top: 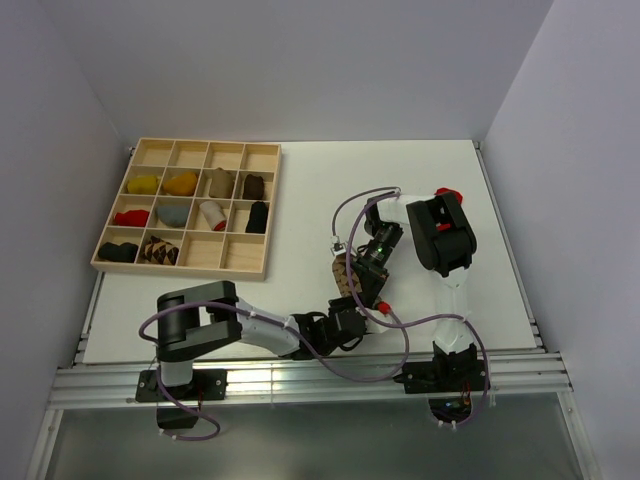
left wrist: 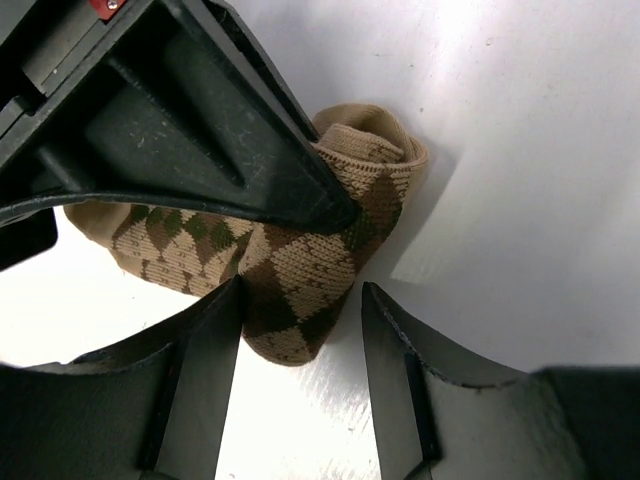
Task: Roll the socks
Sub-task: Roll the sock at the center of the board.
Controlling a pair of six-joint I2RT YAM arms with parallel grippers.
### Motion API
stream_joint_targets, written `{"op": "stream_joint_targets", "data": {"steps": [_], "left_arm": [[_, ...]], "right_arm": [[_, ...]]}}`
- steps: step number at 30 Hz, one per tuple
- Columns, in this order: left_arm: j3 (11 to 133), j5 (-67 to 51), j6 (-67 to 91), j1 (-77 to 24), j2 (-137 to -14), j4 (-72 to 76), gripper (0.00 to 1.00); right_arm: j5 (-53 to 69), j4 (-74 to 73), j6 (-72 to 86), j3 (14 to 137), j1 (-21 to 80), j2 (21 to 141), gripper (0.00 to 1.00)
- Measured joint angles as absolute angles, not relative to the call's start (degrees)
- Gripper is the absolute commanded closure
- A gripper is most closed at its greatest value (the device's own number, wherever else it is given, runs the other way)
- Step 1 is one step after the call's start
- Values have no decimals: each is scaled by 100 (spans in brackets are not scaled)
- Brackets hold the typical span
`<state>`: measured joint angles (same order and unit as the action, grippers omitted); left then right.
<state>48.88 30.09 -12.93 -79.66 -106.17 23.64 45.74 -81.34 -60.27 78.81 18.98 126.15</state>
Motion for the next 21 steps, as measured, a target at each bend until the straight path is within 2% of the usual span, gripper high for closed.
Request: {"op": "stream_joint_targets", "data": {"steps": [9,12,14,16,21], "left_arm": [[4644,3109,-1798,-8029,-10851,3260,47],[4628,3087,-1879,-8029,-10916,3411,57],[4630,3068,-1876,-8029,-10967,3450,84],[4661,3006,-1890,-8034,-10980,3413,99],[4764,2893,-1706,-8031,-10991,3249,100]], "right_arm": [[4539,-8156,-5986,7881,1898,12626,73],[4497,-8182,-5968,7881,1898,12634,73],[4480,-8197,-5961,7881,1898,12648,71],[4458,-8215,-5940,7881,1898,12652,69],[4399,-8232,-5811,7878,1876,12643,56]]}}
